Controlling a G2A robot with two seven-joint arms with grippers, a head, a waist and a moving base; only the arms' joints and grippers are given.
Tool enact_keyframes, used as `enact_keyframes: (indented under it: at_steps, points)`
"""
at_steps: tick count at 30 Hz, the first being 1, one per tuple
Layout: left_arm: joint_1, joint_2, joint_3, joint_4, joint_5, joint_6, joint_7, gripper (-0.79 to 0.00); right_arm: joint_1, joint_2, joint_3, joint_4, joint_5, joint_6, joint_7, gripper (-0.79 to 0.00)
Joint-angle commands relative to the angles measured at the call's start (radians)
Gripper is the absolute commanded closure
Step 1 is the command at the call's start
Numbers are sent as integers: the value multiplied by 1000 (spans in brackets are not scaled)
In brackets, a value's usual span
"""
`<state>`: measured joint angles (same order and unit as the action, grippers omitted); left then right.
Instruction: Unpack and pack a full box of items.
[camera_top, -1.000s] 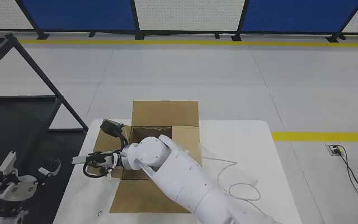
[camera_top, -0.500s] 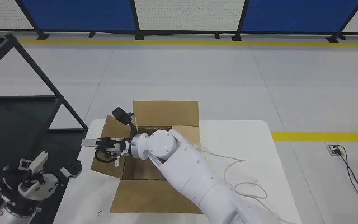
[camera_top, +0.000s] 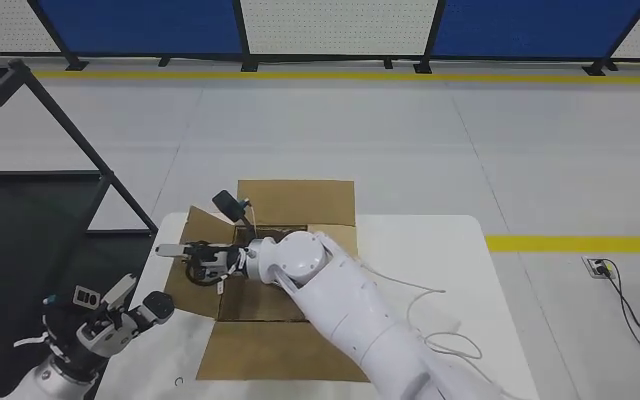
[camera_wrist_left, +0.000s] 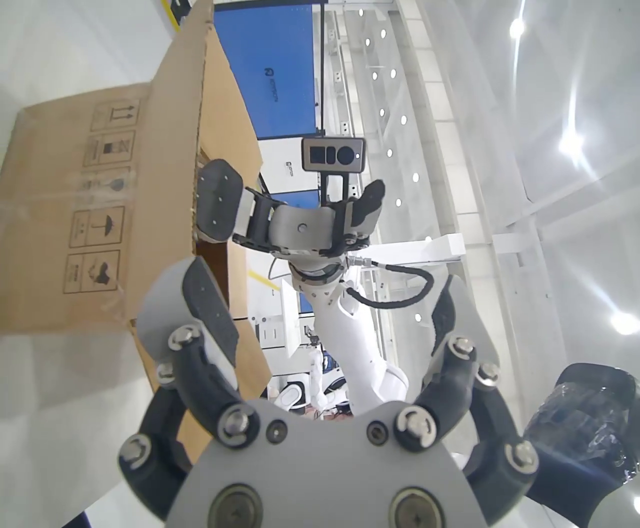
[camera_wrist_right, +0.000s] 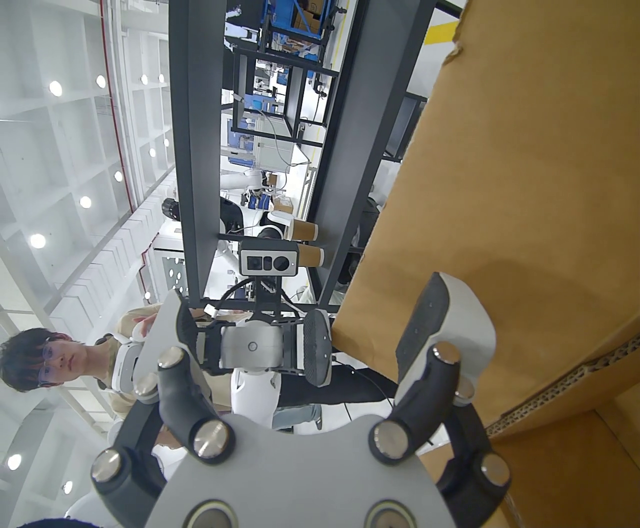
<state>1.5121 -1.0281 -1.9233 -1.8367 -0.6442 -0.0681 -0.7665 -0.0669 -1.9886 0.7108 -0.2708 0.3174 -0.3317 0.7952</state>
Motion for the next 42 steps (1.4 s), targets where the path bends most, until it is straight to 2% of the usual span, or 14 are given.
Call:
enact_keyframes:
  at_steps: [1, 6, 13, 26, 34, 42]
  points:
    - [-1, 0, 4, 1, 4, 0, 10, -785, 1, 1, 5, 1, -4, -1, 5, -785]
    - [-8, -2, 17, 2, 20, 0, 42, -785, -4, 5, 17, -2, -16, -14, -10, -785]
    - [-63, -2, 61, 39, 58, 26, 105, -785, -22, 23, 43, -19, -37, -58, -53, -785]
    - [-77, -3, 79, 80, 62, 27, 110, -785, -63, 90, 113, -101, -105, -99, -150, -785]
    - [-81, -4, 87, 101, 68, 34, 114, -785, -131, 150, 174, -265, -184, -97, -194, -785]
    - [-88, -3, 117, 119, 131, 68, 146, -785, -302, 232, 288, -572, -286, -50, -184, -785]
